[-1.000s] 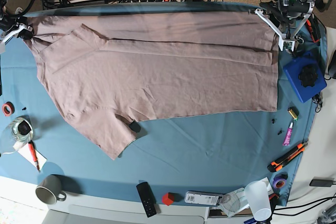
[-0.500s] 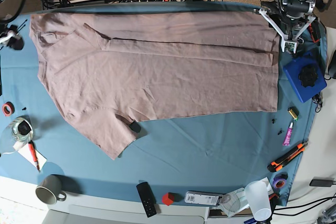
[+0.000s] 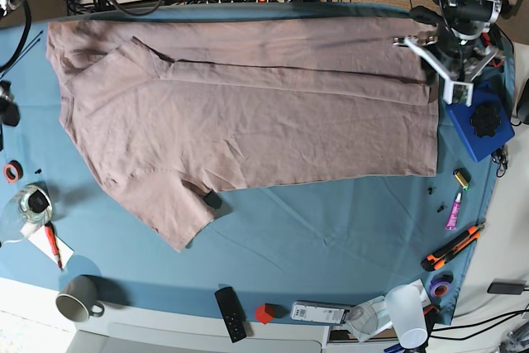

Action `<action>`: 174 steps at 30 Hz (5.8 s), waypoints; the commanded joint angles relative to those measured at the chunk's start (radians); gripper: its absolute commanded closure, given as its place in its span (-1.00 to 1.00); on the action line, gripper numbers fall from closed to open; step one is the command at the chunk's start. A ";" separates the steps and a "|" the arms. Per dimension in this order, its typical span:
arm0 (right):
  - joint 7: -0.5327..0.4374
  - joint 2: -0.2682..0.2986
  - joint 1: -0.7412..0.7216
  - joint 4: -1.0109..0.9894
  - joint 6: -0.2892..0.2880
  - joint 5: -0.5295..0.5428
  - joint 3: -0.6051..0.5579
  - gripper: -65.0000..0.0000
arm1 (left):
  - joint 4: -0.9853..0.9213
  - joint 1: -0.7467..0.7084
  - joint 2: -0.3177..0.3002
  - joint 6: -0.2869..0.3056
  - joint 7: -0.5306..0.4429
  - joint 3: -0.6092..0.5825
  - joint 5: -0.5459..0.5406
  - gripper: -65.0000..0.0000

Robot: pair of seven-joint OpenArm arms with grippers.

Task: Fold the T-shirt properly
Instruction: 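Release the right gripper and reach toward the shirt's sleeve, then grasp the sleeve with the right gripper and tuck it toward the shirt body, then grasp the shirt's hem corner with the left gripper, right gripper holding the other corner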

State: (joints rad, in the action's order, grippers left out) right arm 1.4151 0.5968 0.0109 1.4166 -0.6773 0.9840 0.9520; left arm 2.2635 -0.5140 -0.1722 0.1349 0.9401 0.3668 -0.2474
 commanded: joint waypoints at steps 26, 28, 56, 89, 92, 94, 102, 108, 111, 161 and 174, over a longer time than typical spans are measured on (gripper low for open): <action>-0.480 -0.111 -0.611 -0.492 0.294 -0.657 -0.893 0.66 | -0.231 0.184 -0.005 0.050 -0.045 0.002 -0.098 0.37; -0.483 -0.133 -0.612 -0.552 0.285 -0.664 -0.893 0.66 | -0.231 0.184 -0.006 0.050 -0.043 0.002 -0.098 0.37; -0.122 -0.044 -0.504 -0.377 0.226 -0.413 -0.891 1.00 | -0.231 0.185 -0.005 0.050 -0.043 0.002 -0.098 0.37; -0.066 0.015 -0.145 0.013 0.054 -0.163 -0.518 0.51 | -0.231 0.182 -0.005 0.050 -0.039 0.002 -0.098 0.37; -0.167 0.015 -0.199 0.013 0.168 -0.327 -0.518 0.51 | -0.231 0.182 -0.005 0.050 -0.040 0.002 -0.098 0.37; -0.263 0.015 -0.240 0.007 0.208 -0.412 -0.519 0.51 | -0.231 0.182 -0.005 0.050 -0.040 0.002 -0.098 0.37; -0.306 0.010 -0.412 -0.185 0.229 -0.468 -0.587 0.54 | -0.231 0.182 -0.005 0.050 -0.040 0.002 -0.098 0.37; -0.382 0.008 -0.543 -0.470 0.170 -0.426 -0.765 0.64 | -0.231 0.182 -0.005 0.050 -0.040 0.002 -0.098 0.37; -0.408 -0.020 -0.605 -0.564 0.142 -0.431 -0.818 0.65 | -0.231 0.182 -0.005 0.050 -0.040 0.002 -0.098 0.37; -0.281 -0.148 -0.621 -0.640 0.080 -0.502 -0.826 0.64 | -0.942 0.725 -0.138 0.178 0.032 0.002 -0.135 0.13; -0.263 -0.148 -0.621 -0.640 0.087 -0.502 -0.826 1.00 | -0.976 0.725 -0.119 0.178 0.040 0.002 -0.253 0.93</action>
State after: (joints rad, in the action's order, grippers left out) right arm 1.1442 0.4339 -0.5846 0.7666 -0.5919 0.4778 0.1238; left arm 1.2835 0.2047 -0.2878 0.3084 0.9482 0.3733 -0.4999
